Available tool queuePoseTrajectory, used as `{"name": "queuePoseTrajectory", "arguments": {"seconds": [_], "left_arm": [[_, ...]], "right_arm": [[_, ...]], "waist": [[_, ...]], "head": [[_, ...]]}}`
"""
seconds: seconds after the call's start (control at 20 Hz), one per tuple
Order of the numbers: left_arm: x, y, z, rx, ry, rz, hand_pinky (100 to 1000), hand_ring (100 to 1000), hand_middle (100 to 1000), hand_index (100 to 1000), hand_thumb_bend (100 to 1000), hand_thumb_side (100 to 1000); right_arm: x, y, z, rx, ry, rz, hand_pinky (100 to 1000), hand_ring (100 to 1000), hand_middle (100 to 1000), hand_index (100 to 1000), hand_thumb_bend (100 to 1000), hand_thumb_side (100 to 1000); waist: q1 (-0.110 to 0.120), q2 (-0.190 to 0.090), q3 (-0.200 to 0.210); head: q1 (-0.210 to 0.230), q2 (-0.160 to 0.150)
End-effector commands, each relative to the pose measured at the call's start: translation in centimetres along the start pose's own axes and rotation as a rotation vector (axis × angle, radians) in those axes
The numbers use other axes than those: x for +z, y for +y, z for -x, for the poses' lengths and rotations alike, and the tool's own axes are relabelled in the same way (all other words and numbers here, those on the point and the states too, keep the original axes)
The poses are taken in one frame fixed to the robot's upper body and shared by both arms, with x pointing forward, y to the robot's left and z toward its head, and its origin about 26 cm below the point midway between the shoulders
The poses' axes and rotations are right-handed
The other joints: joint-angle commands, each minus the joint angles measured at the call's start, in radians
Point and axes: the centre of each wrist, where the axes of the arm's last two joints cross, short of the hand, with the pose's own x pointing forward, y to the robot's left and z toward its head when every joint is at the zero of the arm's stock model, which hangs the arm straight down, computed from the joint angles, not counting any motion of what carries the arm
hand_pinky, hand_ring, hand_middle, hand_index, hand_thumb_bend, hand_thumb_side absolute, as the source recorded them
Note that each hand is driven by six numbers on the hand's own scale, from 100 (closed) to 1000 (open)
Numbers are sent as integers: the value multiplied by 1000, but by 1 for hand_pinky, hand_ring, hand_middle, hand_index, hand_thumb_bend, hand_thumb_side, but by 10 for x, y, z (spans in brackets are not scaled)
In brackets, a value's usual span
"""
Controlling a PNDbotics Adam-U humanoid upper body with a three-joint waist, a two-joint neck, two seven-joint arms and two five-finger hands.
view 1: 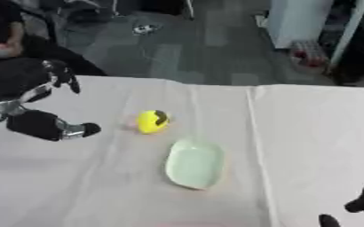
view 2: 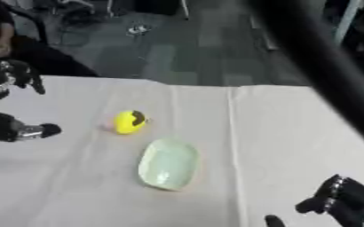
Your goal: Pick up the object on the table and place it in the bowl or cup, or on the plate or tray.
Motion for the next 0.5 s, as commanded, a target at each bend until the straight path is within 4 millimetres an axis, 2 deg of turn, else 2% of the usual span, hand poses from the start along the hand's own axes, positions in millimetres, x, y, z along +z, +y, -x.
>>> {"name": "queuePoseTrajectory", "arguments": {"seconds": [0.05, 0.5], "left_arm": [[0, 11, 1, -51, 26, 6, 617, 681, 726, 717, 529, 870], [-3, 2, 7, -59, 99, 66, 622, 692, 726, 719, 531, 865]], "right_arm": [[-7, -8, 5, -208, -242, 313, 324, 305, 253, 402, 499, 578], [-21, -14, 15, -237, -268, 350, 325, 305, 255, 407, 508, 586]], "waist": [[7, -4, -7], [19, 16, -46]], "head": [[24, -15], [72, -27]]}}
